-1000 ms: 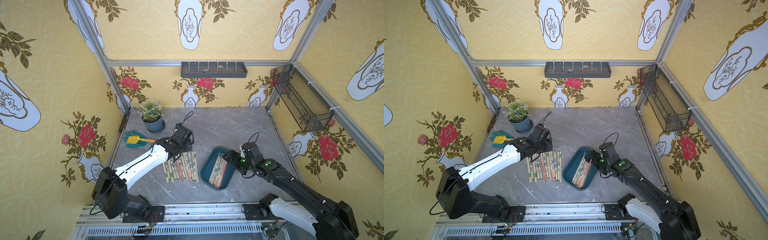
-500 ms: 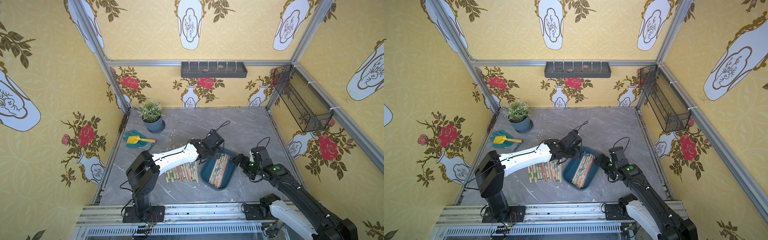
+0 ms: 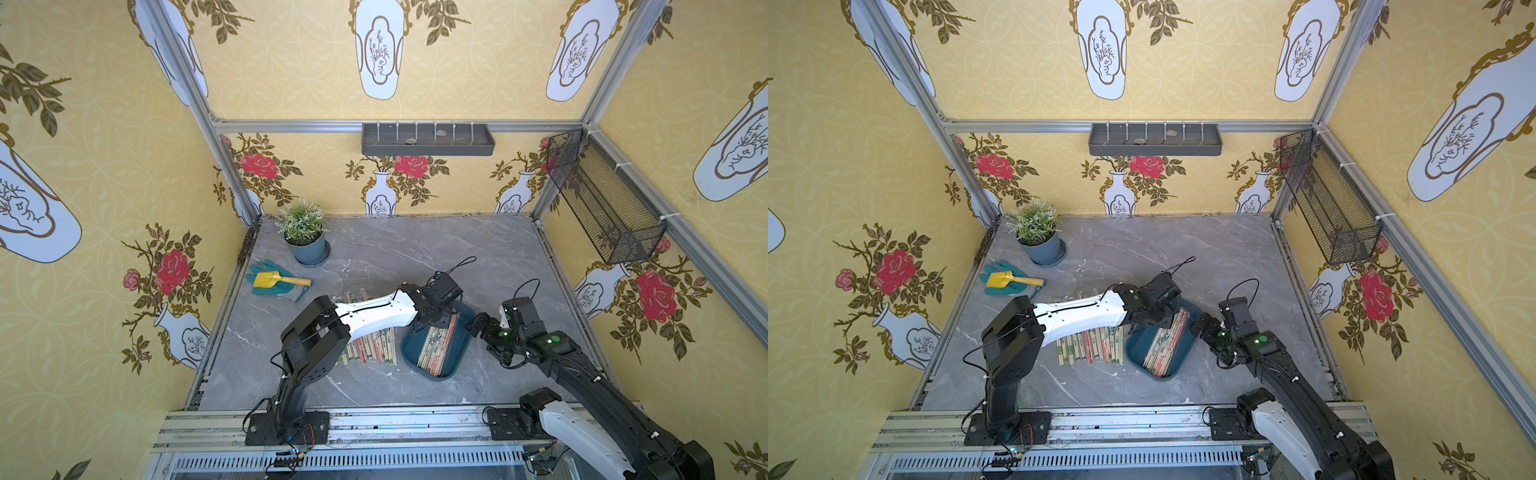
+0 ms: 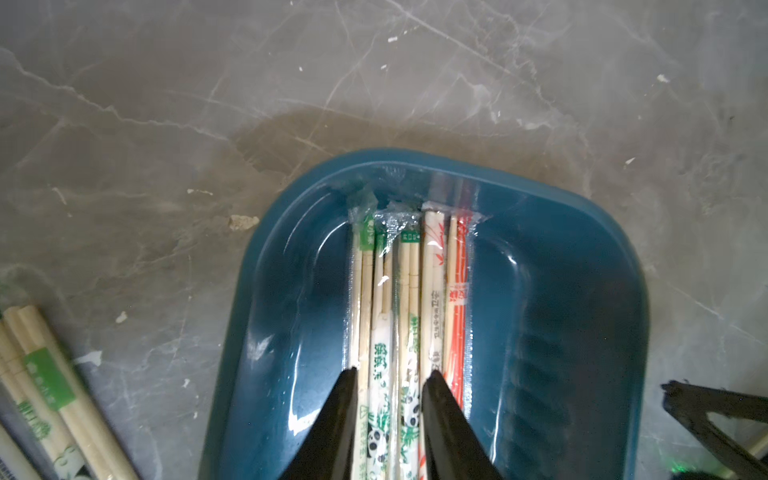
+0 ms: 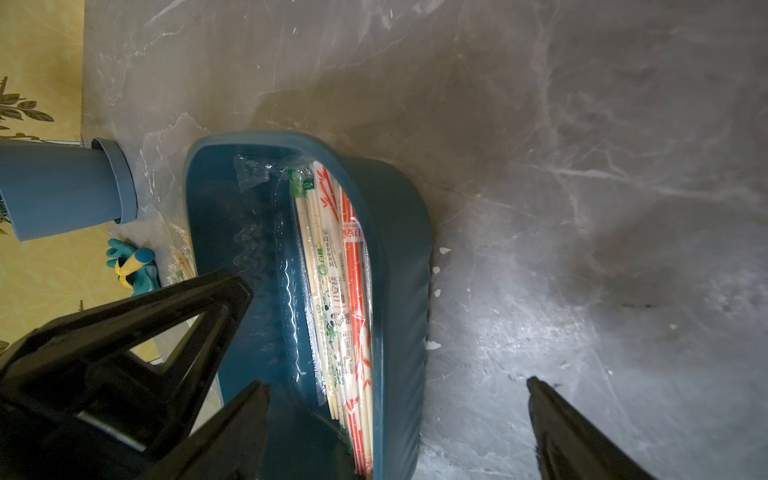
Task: Take the paired disposable chopsticks out of the storage box
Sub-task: Pick up the paired disposable chopsticks from the storage box.
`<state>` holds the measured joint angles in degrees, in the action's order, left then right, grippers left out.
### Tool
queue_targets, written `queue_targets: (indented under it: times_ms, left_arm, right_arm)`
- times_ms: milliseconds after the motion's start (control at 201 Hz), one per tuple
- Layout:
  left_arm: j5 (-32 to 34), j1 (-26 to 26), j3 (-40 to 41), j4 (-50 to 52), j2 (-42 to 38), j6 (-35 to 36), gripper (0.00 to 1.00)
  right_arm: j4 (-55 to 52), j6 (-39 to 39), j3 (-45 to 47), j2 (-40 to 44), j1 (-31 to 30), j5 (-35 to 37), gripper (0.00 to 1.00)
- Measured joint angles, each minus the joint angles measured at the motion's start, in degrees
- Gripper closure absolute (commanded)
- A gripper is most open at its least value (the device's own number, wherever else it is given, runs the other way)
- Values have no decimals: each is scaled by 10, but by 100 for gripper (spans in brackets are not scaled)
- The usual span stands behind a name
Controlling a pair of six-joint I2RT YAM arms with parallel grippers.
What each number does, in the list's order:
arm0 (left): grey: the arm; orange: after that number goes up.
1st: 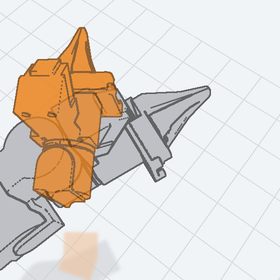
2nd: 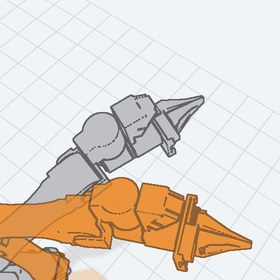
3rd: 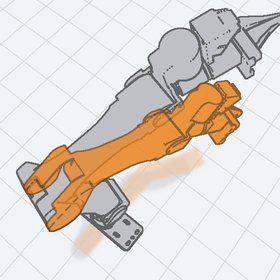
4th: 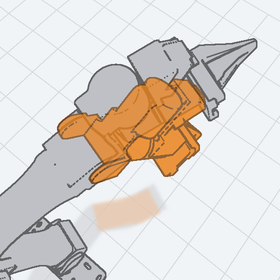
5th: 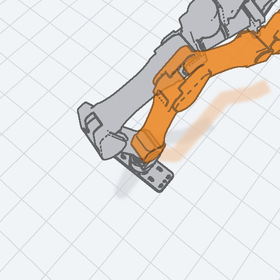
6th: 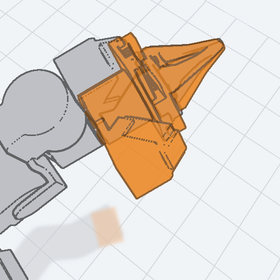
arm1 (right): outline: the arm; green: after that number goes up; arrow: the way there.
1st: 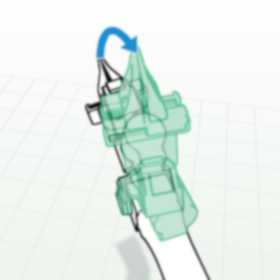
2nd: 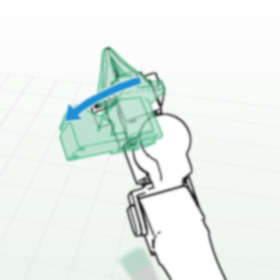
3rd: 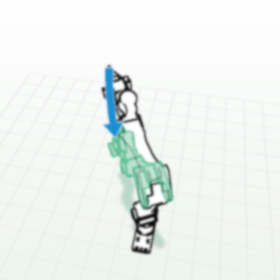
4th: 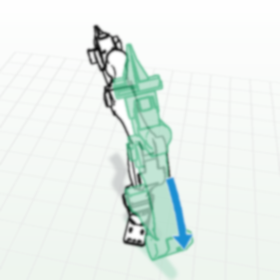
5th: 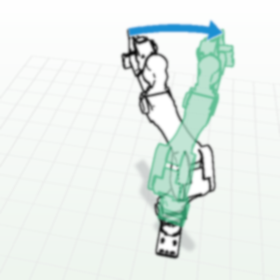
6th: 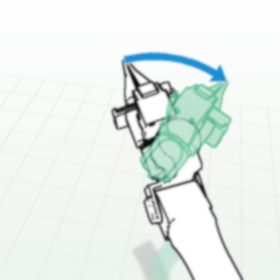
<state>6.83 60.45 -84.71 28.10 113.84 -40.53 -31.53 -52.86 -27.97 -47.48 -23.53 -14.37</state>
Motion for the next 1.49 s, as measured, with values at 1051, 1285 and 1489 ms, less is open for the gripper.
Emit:
queue_targets:
  times_ms: [1051, 1285, 1489]
  left_arm:
    - [20, 5, 16, 9, 55, -11, 75]
    - [24, 10, 16, 8, 56, -11, 76]
    - [35, 14, 16, 9, 59, -11, 83]
  right_arm:
    - [1, 4, 2, -16, 4, -4, 3]
    - [2, 4, 2, -19, 5, -6, 3]
    - [2, 4, 2, -18, 7, -6, 3]
